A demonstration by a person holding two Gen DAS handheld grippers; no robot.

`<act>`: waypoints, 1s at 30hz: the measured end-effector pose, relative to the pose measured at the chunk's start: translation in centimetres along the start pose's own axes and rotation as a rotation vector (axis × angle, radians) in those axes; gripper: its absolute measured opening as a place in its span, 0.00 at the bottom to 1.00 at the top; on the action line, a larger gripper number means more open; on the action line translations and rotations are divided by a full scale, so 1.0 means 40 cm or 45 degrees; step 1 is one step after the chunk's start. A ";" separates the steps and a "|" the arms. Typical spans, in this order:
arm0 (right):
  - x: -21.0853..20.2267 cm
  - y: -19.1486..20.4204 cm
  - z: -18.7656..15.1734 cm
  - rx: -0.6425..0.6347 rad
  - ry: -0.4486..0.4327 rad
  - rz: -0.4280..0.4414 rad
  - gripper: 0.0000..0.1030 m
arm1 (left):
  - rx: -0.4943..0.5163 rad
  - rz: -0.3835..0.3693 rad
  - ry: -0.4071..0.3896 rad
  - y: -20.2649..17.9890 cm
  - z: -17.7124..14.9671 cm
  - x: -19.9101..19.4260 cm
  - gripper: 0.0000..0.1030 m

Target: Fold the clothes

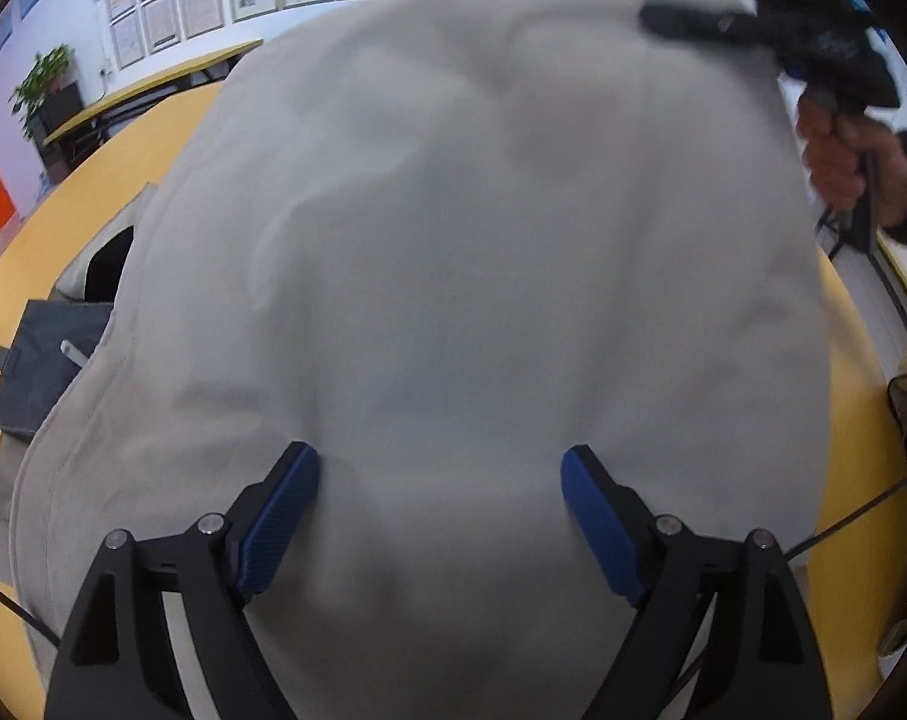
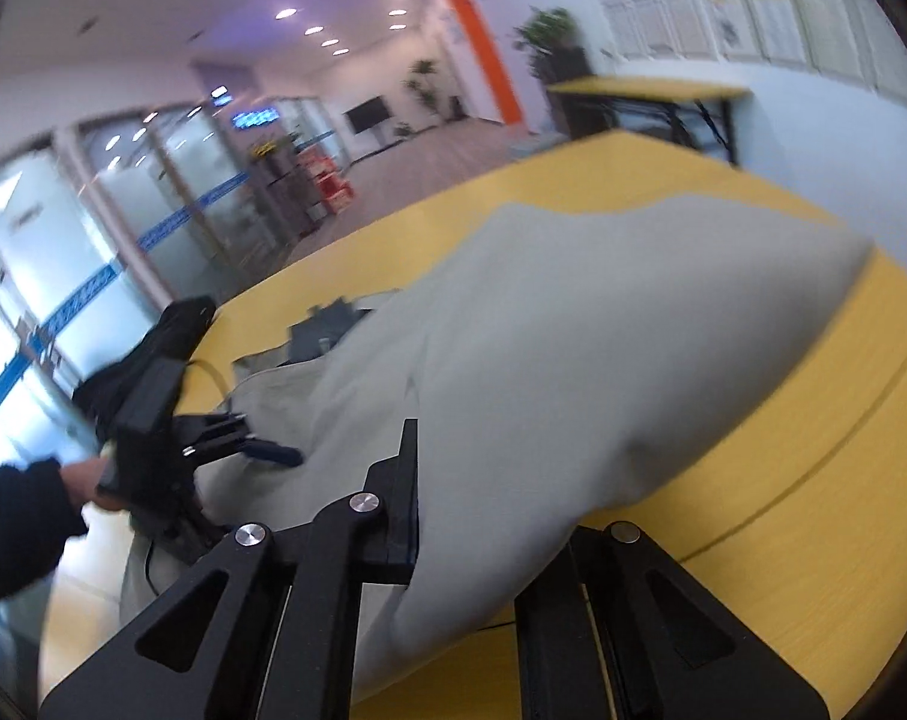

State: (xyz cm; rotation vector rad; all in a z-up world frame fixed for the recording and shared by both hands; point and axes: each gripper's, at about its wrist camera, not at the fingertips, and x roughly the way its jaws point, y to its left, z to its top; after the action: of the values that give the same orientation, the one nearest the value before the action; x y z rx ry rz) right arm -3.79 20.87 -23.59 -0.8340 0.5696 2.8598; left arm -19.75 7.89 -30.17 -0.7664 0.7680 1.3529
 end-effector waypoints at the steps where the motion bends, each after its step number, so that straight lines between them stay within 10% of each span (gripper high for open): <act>1: -0.008 0.039 0.002 -0.067 -0.010 0.036 0.07 | 0.014 -0.011 -0.004 -0.005 0.009 0.007 0.86; 18: 0.091 0.334 -0.126 -0.412 0.039 0.288 0.08 | 0.035 0.021 -0.036 -0.018 0.039 0.037 1.00; 30: 0.195 0.604 -0.322 -1.480 0.068 0.233 0.07 | 0.020 0.114 0.117 0.021 -0.151 -0.125 0.98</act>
State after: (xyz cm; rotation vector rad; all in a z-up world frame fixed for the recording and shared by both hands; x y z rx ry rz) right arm -8.92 -6.37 -30.00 -0.9540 -1.2040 3.1745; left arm -21.13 0.17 -29.32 -0.7941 0.8937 1.3972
